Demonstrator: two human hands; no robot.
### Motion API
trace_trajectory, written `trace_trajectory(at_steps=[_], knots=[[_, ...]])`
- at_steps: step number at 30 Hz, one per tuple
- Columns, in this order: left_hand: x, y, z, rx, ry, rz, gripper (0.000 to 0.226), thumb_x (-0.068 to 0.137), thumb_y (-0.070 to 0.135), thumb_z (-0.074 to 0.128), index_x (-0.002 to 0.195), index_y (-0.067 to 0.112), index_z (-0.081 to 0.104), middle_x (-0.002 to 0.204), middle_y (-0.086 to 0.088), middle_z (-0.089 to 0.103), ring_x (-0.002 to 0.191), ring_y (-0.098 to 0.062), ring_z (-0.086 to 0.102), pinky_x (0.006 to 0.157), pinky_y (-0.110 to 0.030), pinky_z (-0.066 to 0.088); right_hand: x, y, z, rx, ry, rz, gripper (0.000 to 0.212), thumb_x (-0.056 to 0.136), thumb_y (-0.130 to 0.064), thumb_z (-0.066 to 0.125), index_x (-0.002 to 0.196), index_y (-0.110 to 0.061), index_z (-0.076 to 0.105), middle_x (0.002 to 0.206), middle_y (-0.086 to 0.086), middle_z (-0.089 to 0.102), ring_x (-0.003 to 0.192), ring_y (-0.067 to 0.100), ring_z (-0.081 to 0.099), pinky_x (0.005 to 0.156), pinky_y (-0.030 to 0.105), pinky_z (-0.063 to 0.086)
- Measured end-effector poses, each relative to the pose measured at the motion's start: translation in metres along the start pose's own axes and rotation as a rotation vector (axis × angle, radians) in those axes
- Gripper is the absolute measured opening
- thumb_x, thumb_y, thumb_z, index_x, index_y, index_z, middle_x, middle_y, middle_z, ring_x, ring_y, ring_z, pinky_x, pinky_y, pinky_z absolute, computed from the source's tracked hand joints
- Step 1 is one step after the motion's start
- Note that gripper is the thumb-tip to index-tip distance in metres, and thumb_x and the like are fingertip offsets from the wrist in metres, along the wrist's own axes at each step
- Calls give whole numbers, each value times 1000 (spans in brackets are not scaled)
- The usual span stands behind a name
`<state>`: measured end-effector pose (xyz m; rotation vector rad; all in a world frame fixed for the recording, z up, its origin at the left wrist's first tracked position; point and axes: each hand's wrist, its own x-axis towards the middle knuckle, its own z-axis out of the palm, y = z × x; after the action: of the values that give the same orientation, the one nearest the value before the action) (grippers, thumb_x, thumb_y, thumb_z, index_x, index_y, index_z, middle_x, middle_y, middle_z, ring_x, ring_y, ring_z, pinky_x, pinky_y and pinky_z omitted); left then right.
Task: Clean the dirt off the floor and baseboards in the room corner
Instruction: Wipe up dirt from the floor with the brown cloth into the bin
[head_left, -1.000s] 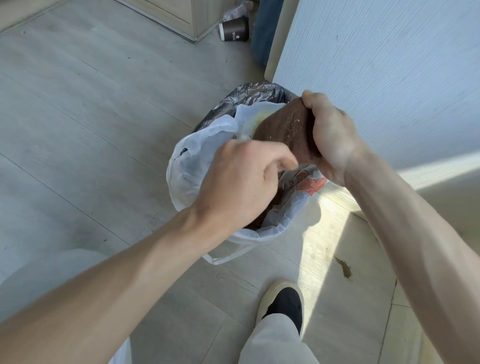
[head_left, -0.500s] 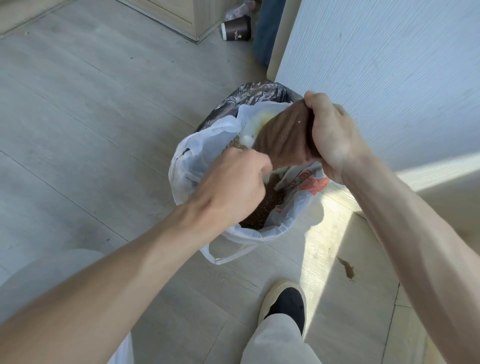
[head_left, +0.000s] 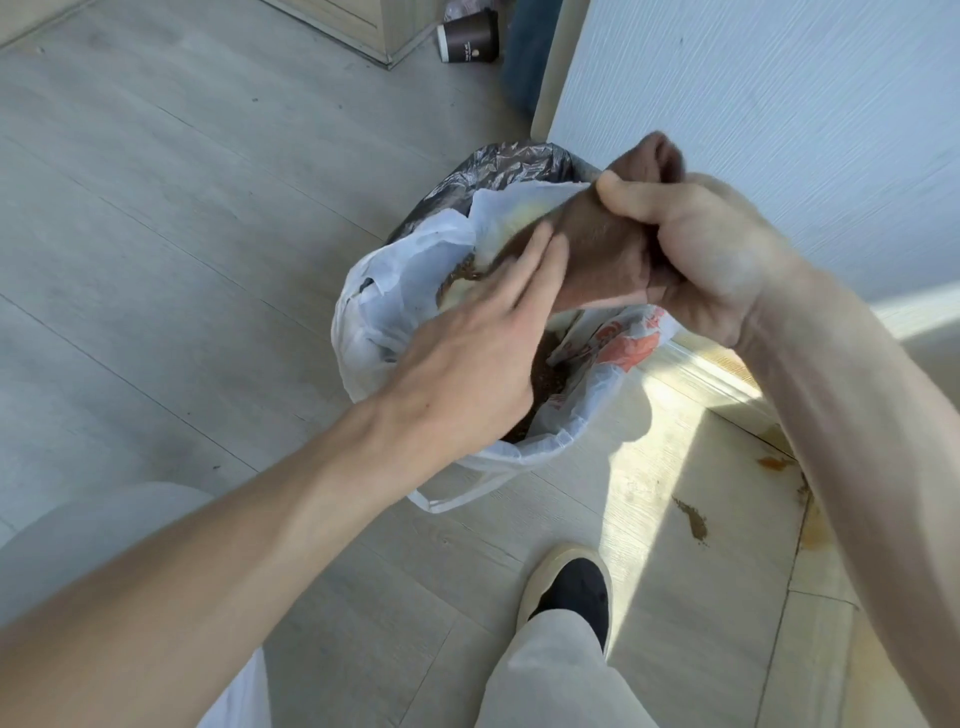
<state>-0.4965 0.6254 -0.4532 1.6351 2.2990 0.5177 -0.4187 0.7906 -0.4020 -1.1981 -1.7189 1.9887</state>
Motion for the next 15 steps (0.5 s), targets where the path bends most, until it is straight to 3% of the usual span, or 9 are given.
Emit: trace_trajectory(at_steps=[2,3,5,7,9,10,11,13,15], knots=[[-7,1,-9,139,-160,-219,41,93,1,45,130,12,55,118,-11,63,94,-34,62,73,-40,50,-4,-2,-2,-73,-11,51,32,102,-26,63,119,2,61,105,24,75,90,38,77,70,61,62],[-7,1,-14,161,-134,-265,33,92,0,44,119,12,58,99,-7,61,85,-33,59,69,-41,47,-5,-3,-3,-100,-20,68,36,102,-30,63,121,0,60,103,22,76,89,39,77,71,64,61],[-4,-1,-18,40,131,-145,49,90,-3,44,136,12,51,121,-7,61,110,-32,59,83,-40,46,-7,-6,-2,-145,-23,75,38,102,-36,61,120,-3,62,102,18,77,89,39,77,74,67,59],[-3,4,-17,-42,172,6,75,89,-6,45,160,10,25,165,-8,32,145,-24,38,113,-32,37,-8,-10,-1,-167,5,56,36,102,-42,60,116,-9,64,100,14,78,88,36,77,76,67,59],[-9,11,-8,40,-141,-25,63,90,-4,46,151,12,41,160,-13,38,130,-32,53,105,-44,48,-8,-16,-1,-184,54,32,32,101,-45,61,110,-14,65,94,9,79,87,34,77,79,66,59],[-14,10,-6,140,-289,-110,44,90,-2,46,129,13,58,140,-17,57,104,-34,63,89,-46,55,-8,-18,-1,-197,82,20,31,101,-46,61,107,-15,65,90,6,79,87,34,77,81,65,59],[-13,4,-5,182,-272,-193,32,89,0,46,109,15,65,116,-17,67,85,-33,63,77,-45,56,-8,-19,-2,-209,107,6,30,101,-46,61,105,-16,63,86,4,79,86,34,77,82,64,59],[-4,-3,-16,126,33,-239,37,88,2,47,112,19,69,105,-12,72,87,-36,66,78,-48,57,-6,-21,-6,-215,145,-6,32,100,-47,61,109,-17,62,92,3,79,85,30,78,83,61,60],[3,1,-27,-24,387,-116,56,88,-1,46,139,19,58,137,-8,65,121,-33,62,102,-46,50,-4,-21,-7,-207,155,4,39,98,-50,63,118,-17,63,98,2,79,86,25,78,87,58,59]])
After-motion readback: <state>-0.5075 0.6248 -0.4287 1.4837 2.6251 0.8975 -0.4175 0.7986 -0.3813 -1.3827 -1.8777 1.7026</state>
